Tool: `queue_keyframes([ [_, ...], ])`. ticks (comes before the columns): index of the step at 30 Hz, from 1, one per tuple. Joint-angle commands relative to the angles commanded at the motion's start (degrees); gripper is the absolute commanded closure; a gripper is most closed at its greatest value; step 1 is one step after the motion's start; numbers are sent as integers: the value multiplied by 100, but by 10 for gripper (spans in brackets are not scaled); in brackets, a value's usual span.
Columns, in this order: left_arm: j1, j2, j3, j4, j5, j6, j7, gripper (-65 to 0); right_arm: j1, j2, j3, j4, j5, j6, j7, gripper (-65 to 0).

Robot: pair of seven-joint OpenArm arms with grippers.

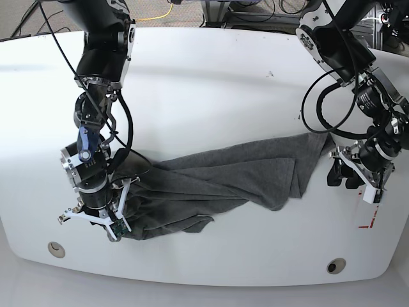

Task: Layout the t-shirt on the table in an organized manner, then fold the t-shirt properly
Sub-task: 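Lift the shirt with both grippers and swing it toward the robot, then hold the shirt with both grippers and stretch it between them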

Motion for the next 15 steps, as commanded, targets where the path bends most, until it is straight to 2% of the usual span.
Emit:
queue_keyframes([
  [6,-62,-9,44,-712,0,0,-158,-371,-176,-114,-9,88,0,0,9,-2],
  [9,-220,-9,246,-1037,0,0,-431,-371,-193,-149,-9,141,0,0,9,-2],
  [15,-316,0,967,-1908,0,400,-1257,-371,-308,-149,-9,141,0,0,9,-2],
])
